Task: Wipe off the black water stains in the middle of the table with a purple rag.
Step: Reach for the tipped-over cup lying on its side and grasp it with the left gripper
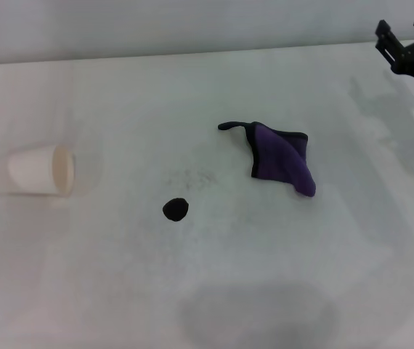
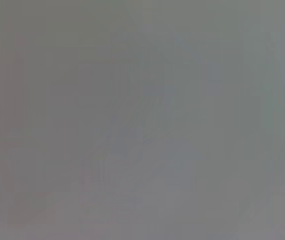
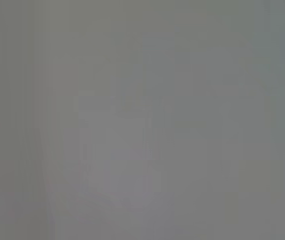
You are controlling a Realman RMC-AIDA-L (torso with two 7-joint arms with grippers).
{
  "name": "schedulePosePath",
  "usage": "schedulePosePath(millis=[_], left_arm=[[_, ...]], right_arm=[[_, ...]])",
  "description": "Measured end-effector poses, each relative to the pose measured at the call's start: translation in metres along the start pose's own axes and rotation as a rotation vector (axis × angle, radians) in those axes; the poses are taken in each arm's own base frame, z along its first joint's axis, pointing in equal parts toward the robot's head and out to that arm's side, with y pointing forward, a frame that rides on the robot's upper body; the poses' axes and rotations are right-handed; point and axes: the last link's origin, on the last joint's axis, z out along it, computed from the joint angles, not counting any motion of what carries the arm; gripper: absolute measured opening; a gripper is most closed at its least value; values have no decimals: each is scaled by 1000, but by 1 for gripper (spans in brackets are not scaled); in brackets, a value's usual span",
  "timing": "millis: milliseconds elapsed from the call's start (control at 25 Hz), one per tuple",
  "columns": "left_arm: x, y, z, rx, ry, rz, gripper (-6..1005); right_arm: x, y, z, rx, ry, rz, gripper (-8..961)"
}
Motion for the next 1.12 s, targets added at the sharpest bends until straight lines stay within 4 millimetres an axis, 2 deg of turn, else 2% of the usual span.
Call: schedulePosePath(millis=[280,440,480,560,760,960,1120], left_arm=[[29,-2,4,-194,-25,4,888],[43,-1,8,-332,-129,82,887],[51,-4,13,-406,-219,181,887],[57,-7,17,-466,-298,256,887],[67,-10,15,-533,-357,285,888],[78,-9,7,-641,-430,471,888],[86,-8,11,-683,-513,609,888]], right_arm=[[5,-8,-11,19,12,-2,726],[3,-7,-13,11,-9,-3,726],[2,-7,-13,8,-15,-3,726],[1,-6,-13,3,-26,-3,726],[2,-7,-15,5,-23,-2,726],[5,-7,-18,1,-14,-5,726],[7,-5,-19,-5,-4,-5,726]])
